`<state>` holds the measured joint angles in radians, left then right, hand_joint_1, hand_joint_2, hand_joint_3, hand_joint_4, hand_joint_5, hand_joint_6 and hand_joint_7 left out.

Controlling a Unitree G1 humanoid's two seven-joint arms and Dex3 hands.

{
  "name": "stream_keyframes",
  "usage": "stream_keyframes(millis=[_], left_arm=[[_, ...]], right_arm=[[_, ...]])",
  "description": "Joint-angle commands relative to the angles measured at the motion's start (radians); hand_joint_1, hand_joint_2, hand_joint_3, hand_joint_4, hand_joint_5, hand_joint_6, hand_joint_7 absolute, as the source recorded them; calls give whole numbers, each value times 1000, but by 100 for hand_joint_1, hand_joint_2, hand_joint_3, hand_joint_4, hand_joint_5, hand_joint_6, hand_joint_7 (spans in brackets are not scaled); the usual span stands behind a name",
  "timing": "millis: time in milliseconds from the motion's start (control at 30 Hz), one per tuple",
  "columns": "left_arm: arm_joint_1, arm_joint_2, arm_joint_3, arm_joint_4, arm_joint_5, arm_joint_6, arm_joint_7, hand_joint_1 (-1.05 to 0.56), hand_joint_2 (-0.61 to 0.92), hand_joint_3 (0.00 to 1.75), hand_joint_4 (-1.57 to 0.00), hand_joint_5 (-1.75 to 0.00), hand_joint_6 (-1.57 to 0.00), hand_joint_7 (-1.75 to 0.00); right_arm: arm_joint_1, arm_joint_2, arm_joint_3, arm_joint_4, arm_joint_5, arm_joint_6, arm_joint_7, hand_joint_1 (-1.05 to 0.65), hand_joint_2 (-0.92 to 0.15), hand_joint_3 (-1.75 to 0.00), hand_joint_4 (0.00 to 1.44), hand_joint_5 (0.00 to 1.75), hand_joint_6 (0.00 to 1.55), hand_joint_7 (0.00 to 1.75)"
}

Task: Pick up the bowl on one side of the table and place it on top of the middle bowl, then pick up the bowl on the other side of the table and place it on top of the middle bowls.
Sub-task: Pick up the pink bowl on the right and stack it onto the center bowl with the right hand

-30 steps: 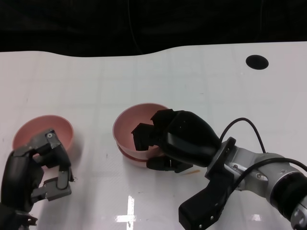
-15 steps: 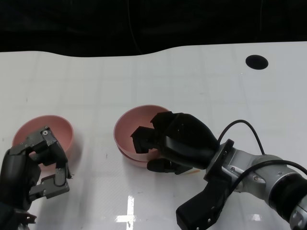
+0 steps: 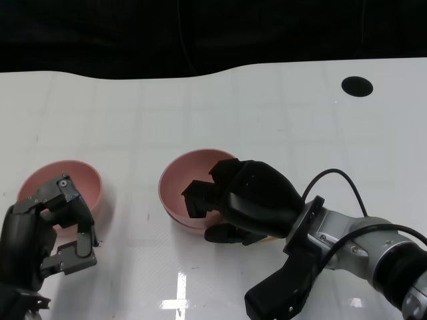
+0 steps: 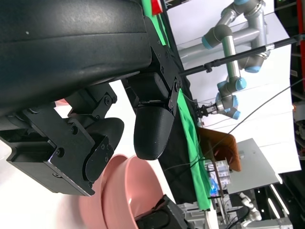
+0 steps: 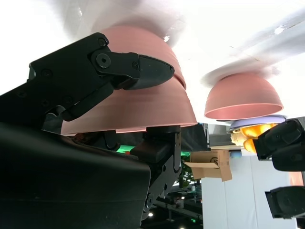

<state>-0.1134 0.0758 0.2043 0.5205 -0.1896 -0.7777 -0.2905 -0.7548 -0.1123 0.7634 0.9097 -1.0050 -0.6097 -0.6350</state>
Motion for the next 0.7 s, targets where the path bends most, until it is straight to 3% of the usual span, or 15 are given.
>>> stream_keyframes(millis=[33,100,167,333,500,700], left_arm=[[9,18,5,-18,3,13,16,22,47,155,-102,-175,-85,-175],[9,17,5,-21,6,16,19,22,47,154,-102,-175,-85,-175],[7,17,5,-21,10,14,20,23,47,154,-102,-175,-86,-175],[9,17,4,-30,14,19,25,25,47,155,-104,-175,-87,-175],[12,18,1,-34,8,19,20,26,48,154,-103,-175,-87,-175],[16,15,-1,-46,7,31,26,27,48,154,-103,-175,-86,-175]], right_arm=[[-18,1,4,8,9,-7,9,-20,-76,-52,85,175,58,158],[-19,1,4,11,8,-7,8,-21,-77,-52,85,175,58,157],[-19,1,5,14,6,-4,6,-21,-78,-52,84,175,56,171],[-24,3,10,28,2,0,-3,-21,-82,-45,84,175,60,155],[-34,11,11,58,8,-4,-3,-22,-86,-43,82,175,56,171],[-49,21,16,97,10,-11,-14,-23,-87,-43,81,175,55,175]])
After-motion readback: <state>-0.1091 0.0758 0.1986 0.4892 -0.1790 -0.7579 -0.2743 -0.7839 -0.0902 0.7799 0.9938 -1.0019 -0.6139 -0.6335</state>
